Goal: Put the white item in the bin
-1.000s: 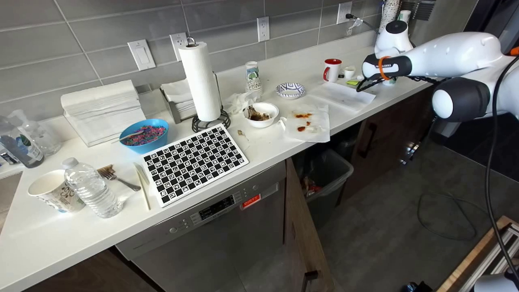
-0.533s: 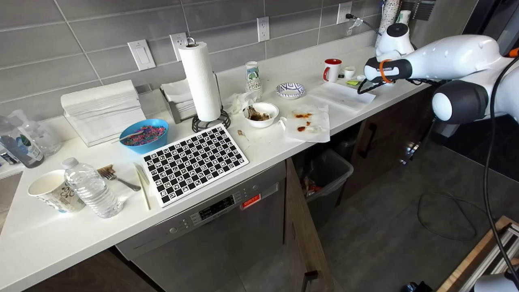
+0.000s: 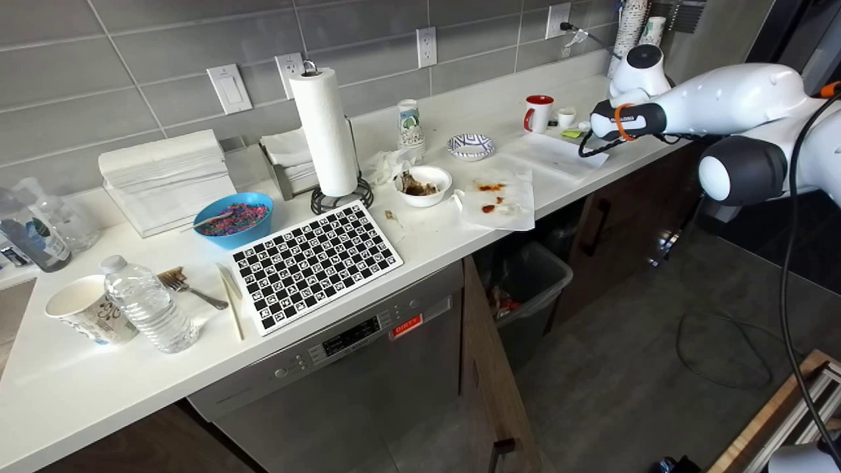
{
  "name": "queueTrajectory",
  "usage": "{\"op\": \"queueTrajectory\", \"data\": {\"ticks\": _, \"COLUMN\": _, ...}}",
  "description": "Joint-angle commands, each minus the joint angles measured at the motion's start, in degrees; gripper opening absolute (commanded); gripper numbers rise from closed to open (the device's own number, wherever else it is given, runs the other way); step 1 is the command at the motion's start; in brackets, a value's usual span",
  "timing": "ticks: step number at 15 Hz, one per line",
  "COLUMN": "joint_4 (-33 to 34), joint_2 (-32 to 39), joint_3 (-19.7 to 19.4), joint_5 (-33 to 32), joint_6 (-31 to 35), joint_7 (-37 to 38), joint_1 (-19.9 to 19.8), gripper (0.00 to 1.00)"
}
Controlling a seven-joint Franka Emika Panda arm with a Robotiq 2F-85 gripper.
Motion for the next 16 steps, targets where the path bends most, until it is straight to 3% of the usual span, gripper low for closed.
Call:
{"op": "queueTrajectory", "data": {"ticks": 1, "joint_4": 1.44, "joint_2": 1.63, "joint_3": -1.23, "joint_5": -0.22, "joint_6": 1.74, "joint_7": 2.68, "joint_1": 0.23, "gripper": 0.13}}
{"op": "queueTrajectory", "data": {"ticks": 2, "joint_4": 1.48, "joint_2": 1.68, "joint_3": -1.26, "joint_5": -0.25, "joint_6": 1.77, "joint_7": 2.88, "joint_1": 0.24, "gripper": 0.12}}
{"op": "queueTrajectory", "data": {"ticks": 4, "joint_4": 1.53, "joint_2": 1.74, "joint_3": -1.17, "joint_5": -0.27, "joint_6": 1.68, "joint_7": 2.89, "joint_1": 0.24, "gripper": 0.0}}
{"op": "queueTrajectory", "data": {"ticks": 11, "joint_4": 1.02, "joint_2": 1.04, "joint_3": -0.33, "joint_5": 0.06, "joint_6": 1.09, "joint_7": 1.91, "joint_1": 0.11, "gripper": 0.0}}
{"op": "queueTrajectory", "data": {"ticks": 16, "joint_4": -2.67, "joint_2": -2.32, "joint_3": 0.97, "joint_5": -0.6, "joint_6": -0.48, "joint_7": -2.68, "joint_1": 0.78, "gripper": 0.0}}
